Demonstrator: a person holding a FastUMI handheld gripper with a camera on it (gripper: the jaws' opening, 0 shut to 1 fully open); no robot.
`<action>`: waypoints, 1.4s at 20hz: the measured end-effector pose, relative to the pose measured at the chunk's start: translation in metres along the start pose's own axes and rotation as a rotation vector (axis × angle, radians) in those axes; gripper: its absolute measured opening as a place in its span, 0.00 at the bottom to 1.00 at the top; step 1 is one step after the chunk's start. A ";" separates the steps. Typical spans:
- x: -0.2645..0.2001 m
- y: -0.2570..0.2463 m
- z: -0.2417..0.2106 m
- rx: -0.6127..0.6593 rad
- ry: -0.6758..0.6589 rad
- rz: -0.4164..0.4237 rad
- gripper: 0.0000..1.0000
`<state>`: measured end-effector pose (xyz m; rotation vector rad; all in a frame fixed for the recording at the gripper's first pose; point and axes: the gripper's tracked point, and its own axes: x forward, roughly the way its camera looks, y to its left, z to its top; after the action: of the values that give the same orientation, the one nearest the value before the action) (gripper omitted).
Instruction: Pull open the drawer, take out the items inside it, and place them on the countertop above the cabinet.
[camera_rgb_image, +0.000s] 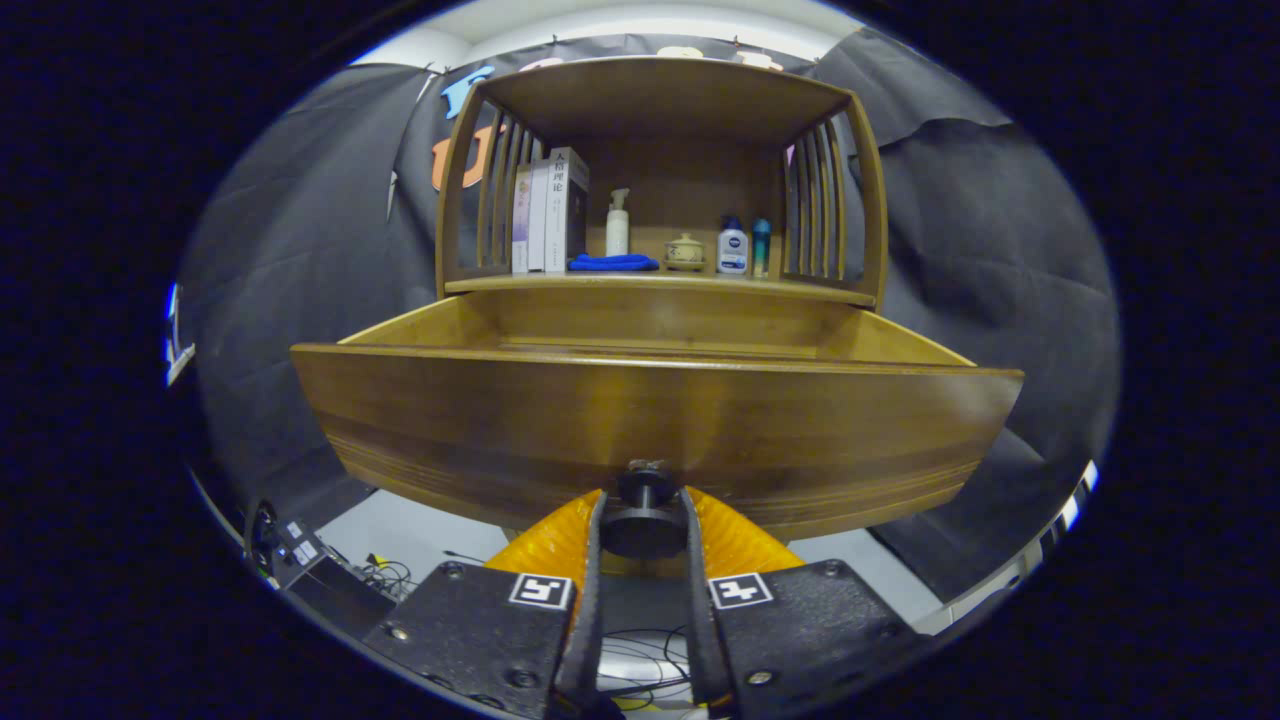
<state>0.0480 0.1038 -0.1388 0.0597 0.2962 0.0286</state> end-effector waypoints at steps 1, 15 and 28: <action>-0.002 -0.006 0.002 0.010 -0.012 -0.006 0.43; -0.048 -0.055 0.160 0.017 -0.208 -0.037 1.00; 0.082 0.008 0.215 -0.042 0.158 0.084 1.00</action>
<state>0.1888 0.1032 0.0436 0.0283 0.4509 0.1232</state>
